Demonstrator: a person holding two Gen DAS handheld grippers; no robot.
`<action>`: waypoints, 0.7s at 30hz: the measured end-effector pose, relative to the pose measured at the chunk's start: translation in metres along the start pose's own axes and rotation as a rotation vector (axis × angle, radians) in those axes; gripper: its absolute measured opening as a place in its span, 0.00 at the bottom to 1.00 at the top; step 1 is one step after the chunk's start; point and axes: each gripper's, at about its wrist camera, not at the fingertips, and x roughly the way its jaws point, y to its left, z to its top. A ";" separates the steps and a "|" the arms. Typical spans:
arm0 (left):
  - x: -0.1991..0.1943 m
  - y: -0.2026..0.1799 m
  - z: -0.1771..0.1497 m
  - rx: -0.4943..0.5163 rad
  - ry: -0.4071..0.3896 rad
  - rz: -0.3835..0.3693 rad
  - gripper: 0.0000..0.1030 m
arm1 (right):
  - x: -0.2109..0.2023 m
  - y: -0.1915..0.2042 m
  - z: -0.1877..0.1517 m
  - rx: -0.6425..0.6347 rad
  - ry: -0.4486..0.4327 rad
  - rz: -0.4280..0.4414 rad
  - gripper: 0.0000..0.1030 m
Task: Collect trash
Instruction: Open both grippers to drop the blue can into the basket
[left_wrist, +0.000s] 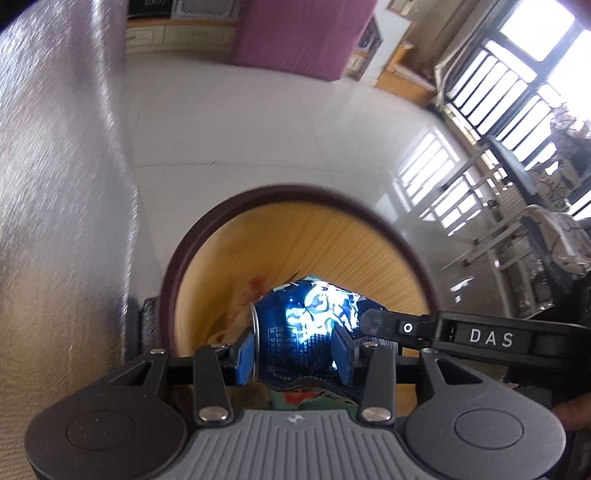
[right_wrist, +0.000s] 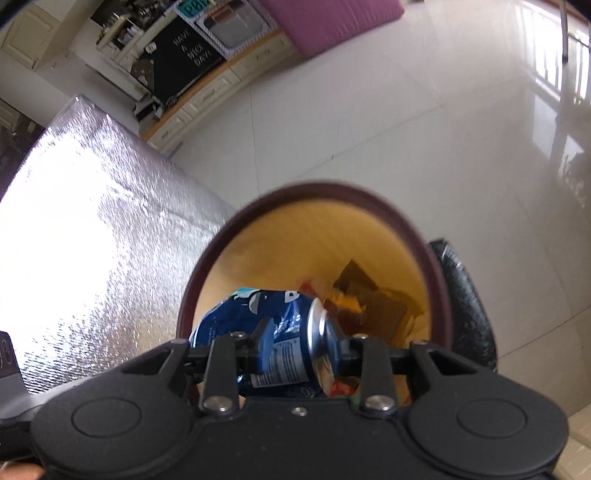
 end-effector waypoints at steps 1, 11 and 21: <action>0.001 0.003 -0.001 -0.006 0.009 0.009 0.43 | 0.006 0.001 -0.002 -0.002 0.011 -0.001 0.30; 0.004 0.001 -0.006 0.005 0.058 0.093 0.65 | 0.028 0.002 -0.003 0.001 0.064 -0.043 0.33; -0.016 0.000 -0.011 0.001 0.062 0.085 0.76 | -0.003 -0.005 -0.004 0.020 0.040 -0.079 0.48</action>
